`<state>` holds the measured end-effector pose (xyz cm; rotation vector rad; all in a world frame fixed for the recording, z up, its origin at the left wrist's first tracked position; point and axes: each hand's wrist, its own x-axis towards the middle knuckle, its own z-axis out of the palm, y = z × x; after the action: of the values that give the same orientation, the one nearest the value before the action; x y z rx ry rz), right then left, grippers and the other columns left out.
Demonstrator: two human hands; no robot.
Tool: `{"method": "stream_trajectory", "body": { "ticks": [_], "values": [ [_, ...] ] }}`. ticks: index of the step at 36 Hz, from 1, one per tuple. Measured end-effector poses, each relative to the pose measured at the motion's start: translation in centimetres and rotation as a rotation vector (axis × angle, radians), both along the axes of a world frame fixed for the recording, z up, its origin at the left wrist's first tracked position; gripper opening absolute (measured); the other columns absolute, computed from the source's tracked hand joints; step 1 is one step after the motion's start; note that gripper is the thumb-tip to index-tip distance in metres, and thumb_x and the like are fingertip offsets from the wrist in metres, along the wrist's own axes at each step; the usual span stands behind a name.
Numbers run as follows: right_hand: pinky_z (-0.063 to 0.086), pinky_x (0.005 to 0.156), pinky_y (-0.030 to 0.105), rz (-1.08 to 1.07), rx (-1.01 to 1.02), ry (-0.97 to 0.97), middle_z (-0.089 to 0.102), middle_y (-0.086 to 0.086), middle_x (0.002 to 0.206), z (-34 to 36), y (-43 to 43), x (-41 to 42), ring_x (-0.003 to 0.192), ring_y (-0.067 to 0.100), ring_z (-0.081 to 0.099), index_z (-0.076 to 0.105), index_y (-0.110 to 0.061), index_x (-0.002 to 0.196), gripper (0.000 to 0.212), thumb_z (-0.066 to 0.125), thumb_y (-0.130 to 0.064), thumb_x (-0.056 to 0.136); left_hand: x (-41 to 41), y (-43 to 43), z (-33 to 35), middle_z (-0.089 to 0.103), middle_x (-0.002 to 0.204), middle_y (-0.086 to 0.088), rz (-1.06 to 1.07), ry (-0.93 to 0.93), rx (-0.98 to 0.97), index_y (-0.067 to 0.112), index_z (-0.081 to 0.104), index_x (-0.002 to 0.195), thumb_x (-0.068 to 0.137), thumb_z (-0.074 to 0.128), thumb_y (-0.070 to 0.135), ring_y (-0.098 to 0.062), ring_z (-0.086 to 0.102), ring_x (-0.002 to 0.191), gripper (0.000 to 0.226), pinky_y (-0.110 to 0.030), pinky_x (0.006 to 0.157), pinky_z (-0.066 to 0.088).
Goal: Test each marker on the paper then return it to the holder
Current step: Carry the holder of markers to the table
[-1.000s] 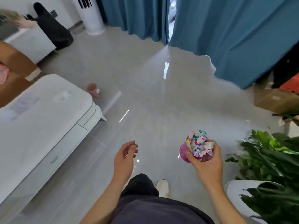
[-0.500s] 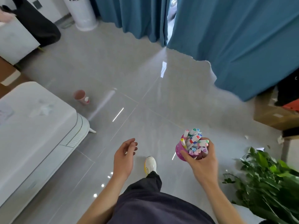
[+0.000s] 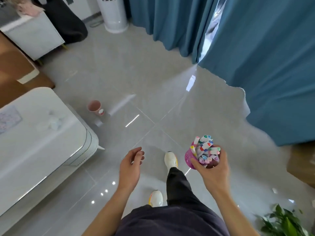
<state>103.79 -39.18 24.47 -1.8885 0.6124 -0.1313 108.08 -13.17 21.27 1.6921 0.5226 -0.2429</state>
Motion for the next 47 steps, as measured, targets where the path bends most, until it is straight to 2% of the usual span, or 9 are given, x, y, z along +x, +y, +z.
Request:
{"method": "stream_trajectory", "body": {
  "ticks": [3, 6, 12, 15, 24, 29, 37, 43, 47],
  "values": [
    [0.054, 0.066, 0.021, 0.071, -0.011, 0.011, 0.068, -0.033, 0.105, -0.4, -0.6, 5.0, 0.087, -0.008, 0.07, 0.049, -0.058, 0.113, 0.073, 0.095, -0.06, 0.056, 3.3, -0.3, -0.1, 0.074, 0.103, 0.008, 0.057, 0.006, 0.02, 0.03, 0.069, 0.114, 0.101, 0.055, 0.026, -0.005, 0.07, 0.096, 0.019, -0.035, 0.094, 0.055],
    [0.059, 0.074, 0.031, 0.151, 0.017, 0.019, 0.068, -0.027, 0.106, -0.9, -1.2, 10.5, 0.091, -0.001, 0.072, 0.052, -0.056, 0.112, 0.073, 0.094, -0.063, 0.053, 6.7, -0.5, 0.0, 0.073, 0.104, 0.011, 0.129, 0.005, 0.042, 0.031, 0.068, 0.115, 0.101, 0.053, 0.03, -0.003, 0.069, 0.096, 0.02, -0.033, 0.094, 0.055],
    [0.058, 0.071, 0.013, 0.32, 0.035, 0.004, 0.069, -0.028, 0.107, -1.1, -1.5, 20.7, 0.093, -0.002, 0.073, 0.053, -0.057, 0.112, 0.069, 0.099, -0.041, 0.063, 12.8, -1.1, 0.8, 0.074, 0.103, 0.009, 0.279, 0.012, 0.045, 0.033, 0.068, 0.114, 0.096, 0.055, 0.04, -0.007, 0.07, 0.096, 0.023, -0.037, 0.091, 0.056],
    [0.055, 0.073, 0.01, 0.39, 0.04, -0.007, 0.07, -0.028, 0.107, -1.0, -1.3, 25.3, 0.094, -0.003, 0.072, 0.055, -0.054, 0.113, 0.069, 0.099, -0.037, 0.064, 15.5, -1.2, 0.9, 0.075, 0.101, 0.006, 0.374, 0.011, 0.033, 0.03, 0.07, 0.112, 0.099, 0.056, 0.031, -0.011, 0.07, 0.095, 0.019, -0.041, 0.092, 0.056],
    [0.057, 0.076, 0.012, 0.525, 0.046, -0.015, 0.07, -0.028, 0.109, -1.2, 0.8, 36.2, 0.097, -0.002, 0.072, 0.056, -0.049, 0.118, 0.069, 0.099, -0.037, 0.065, 22.5, 0.0, 1.3, 0.075, 0.098, 0.008, 0.529, 0.014, 0.031, 0.031, 0.071, 0.11, 0.097, 0.056, 0.032, -0.008, 0.07, 0.092, 0.019, -0.037, 0.089, 0.056],
    [0.055, 0.072, 0.01, 0.566, 0.056, -0.011, 0.069, -0.029, 0.108, -2.0, 3.4, 41.9, 0.097, -0.004, 0.072, 0.055, -0.057, 0.114, 0.069, 0.099, -0.032, 0.066, 26.8, 2.1, 0.8, 0.075, 0.097, 0.008, 0.584, 0.022, 0.021, 0.029, 0.07, 0.109, 0.099, 0.057, 0.025, -0.009, 0.07, 0.092, 0.017, -0.037, 0.09, 0.056],
    [0.055, 0.069, 0.009, 0.619, 0.055, -0.012, 0.069, -0.033, 0.106, -3.0, 10.0, 51.7, 0.096, -0.006, 0.071, 0.054, -0.059, 0.113, 0.071, 0.099, -0.03, 0.066, 35.7, 8.1, -0.5, 0.075, 0.097, 0.006, 0.652, 0.033, 0.008, 0.028, 0.07, 0.11, 0.098, 0.059, 0.027, -0.009, 0.07, 0.091, 0.016, -0.038, 0.091, 0.056],
    [0.055, 0.067, 0.008, 0.648, 0.055, -0.012, 0.066, -0.036, 0.108, -2.5, 16.0, 59.1, 0.097, -0.009, 0.069, 0.051, -0.064, 0.113, 0.071, 0.096, -0.044, 0.062, 42.4, 13.5, -0.9, 0.074, 0.098, 0.007, 0.649, 0.036, 0.028, 0.028, 0.07, 0.11, 0.099, 0.059, 0.027, -0.007, 0.07, 0.091, 0.015, -0.037, 0.09, 0.057],
    [0.055, 0.068, 0.009, 0.665, 0.074, -0.02, 0.068, -0.035, 0.108, -2.1, 19.5, 63.3, 0.097, -0.008, 0.07, 0.052, -0.063, 0.113, 0.072, 0.098, -0.037, 0.064, 46.2, 16.9, -0.8, 0.074, 0.1, 0.008, 0.631, 0.032, 0.051, 0.029, 0.069, 0.111, 0.1, 0.058, 0.027, -0.005, 0.069, 0.091, 0.016, -0.035, 0.089, 0.057]
  ]
}}
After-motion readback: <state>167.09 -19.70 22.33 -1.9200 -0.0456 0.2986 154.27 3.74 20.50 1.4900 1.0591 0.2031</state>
